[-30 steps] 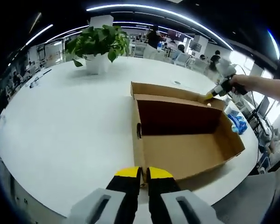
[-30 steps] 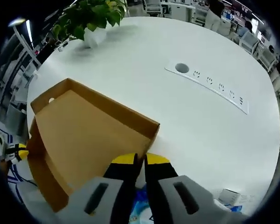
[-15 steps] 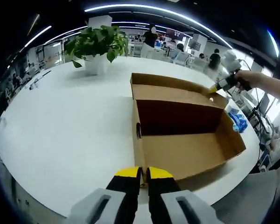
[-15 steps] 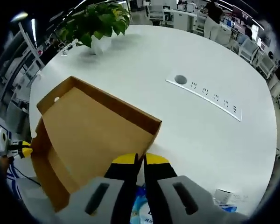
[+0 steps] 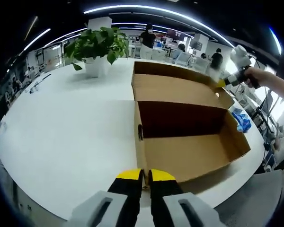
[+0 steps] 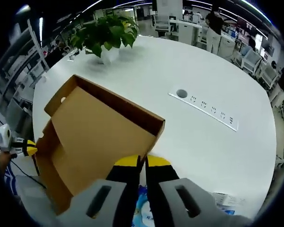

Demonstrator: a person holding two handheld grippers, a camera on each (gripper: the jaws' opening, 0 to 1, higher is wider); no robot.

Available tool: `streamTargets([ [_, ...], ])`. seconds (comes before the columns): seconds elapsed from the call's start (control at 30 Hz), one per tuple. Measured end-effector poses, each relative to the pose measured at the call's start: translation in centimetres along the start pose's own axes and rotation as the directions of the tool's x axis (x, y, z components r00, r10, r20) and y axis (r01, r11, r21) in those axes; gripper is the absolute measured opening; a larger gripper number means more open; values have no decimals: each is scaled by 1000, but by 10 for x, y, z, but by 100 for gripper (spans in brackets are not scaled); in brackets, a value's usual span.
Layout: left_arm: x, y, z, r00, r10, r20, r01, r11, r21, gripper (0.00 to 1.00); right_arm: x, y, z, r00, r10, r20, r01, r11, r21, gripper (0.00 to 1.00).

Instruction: Operate the shoe box by opening the lid, removing the specified soft item, and placing it in the target area until the item is outside and the box remains undamaged.

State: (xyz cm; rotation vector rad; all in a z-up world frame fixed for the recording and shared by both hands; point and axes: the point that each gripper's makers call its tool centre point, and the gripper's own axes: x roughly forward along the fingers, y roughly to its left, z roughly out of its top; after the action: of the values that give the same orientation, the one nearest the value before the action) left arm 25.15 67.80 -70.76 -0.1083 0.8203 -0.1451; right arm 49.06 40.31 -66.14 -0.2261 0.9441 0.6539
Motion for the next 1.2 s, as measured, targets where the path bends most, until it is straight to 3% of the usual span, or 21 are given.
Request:
streamTargets([
  [0.57,-2,-2,0,1000,1,16,-1,1000,10,4,-37,16,4,993,-4,119,11,998,-59,1],
  [1.2,-4,-3,-1,999,0,37,0,1000,16,4,-78,45,-15,965,4,260,18,996,-84,1],
])
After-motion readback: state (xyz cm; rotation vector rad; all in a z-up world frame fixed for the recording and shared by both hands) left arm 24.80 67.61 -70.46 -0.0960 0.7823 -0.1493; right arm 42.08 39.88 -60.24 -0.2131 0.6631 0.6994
